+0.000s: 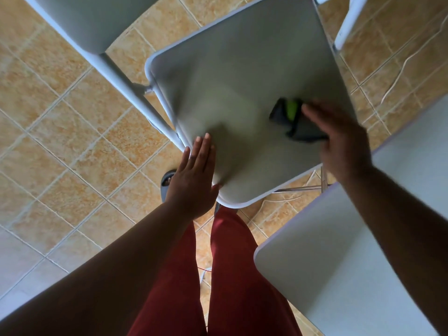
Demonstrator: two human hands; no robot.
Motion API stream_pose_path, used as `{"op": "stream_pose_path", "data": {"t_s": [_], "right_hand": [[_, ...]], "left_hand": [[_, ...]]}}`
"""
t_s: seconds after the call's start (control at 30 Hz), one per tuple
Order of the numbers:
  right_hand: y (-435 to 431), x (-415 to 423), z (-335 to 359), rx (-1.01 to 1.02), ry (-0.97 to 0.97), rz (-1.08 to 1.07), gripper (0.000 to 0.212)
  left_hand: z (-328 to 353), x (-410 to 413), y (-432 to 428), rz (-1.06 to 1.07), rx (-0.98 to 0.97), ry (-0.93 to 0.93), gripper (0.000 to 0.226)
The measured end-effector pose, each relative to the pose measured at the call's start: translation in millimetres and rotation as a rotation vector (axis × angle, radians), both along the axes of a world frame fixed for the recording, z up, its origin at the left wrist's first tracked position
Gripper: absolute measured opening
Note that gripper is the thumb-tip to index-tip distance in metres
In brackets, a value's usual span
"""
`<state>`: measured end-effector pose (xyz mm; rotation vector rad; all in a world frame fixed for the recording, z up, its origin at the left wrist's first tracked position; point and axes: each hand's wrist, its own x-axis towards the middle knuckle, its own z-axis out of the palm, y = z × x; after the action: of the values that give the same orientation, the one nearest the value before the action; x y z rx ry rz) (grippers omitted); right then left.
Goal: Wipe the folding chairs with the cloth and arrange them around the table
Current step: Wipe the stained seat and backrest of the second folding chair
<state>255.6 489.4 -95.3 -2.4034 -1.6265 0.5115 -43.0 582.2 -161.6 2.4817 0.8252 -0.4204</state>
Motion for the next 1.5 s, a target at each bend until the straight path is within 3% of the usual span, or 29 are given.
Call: {"op": "stream_pose_path", "data": {"t_s": [0.1,0.2,0.53,0.67,0.87,1.03,1.17,1.33,1.43,1.5], "right_hand": [[1.7,23.9,-30.4,-0.104,-0.126,-0.113,0.057],[-19.3,-16.1,-59.5,-0.225,-0.164,-0.064,0.057],[-73.1,-158.3,-37.8,-0.152,0.132,0.047,0.047],[-66.9,-160.4,-12.8,-0.116,0.343,-0.1,0.066],[-32.6,-138.5,25.8,0.107,0.442,-0.371,0.078],[21.4,-104.6,73.8,0.189,0.533,-0.671,0.062],[80.0,-63.9,117.6,0.454,0.537,-0.814,0.054],[168.8,-24.6,162.9,0.849,0.5,-0.841,0.046],[231.4,-29.6,167.0,0.887,0.426,-0.718,0.051],[264.9,-50.4,156.3,0.803,0.342,-0.579,0.055]], "left_hand": [[-3.1,2.1,-4.4,-0.03,-0.002,0.012,0.095],[-7.0,3.7,-6.2,-0.045,0.002,0.023,0.097],[1.1,5.1,-7.0,-0.021,0.006,0.041,0.095],[16.5,2.7,-6.6,-0.046,-0.011,0.075,0.095],[59.5,8.9,11.6,-0.097,0.06,0.063,0.094],[110.3,26.5,58.2,-0.161,0.186,0.0,0.092],[168.8,46.1,117.3,-0.217,0.333,-0.076,0.089],[247.4,59.8,186.7,-0.29,0.592,-0.08,0.083],[273.6,53.3,219.4,-0.29,0.716,-0.002,0.082],[278.0,43.7,233.2,-0.321,0.769,0.045,0.082]]}}
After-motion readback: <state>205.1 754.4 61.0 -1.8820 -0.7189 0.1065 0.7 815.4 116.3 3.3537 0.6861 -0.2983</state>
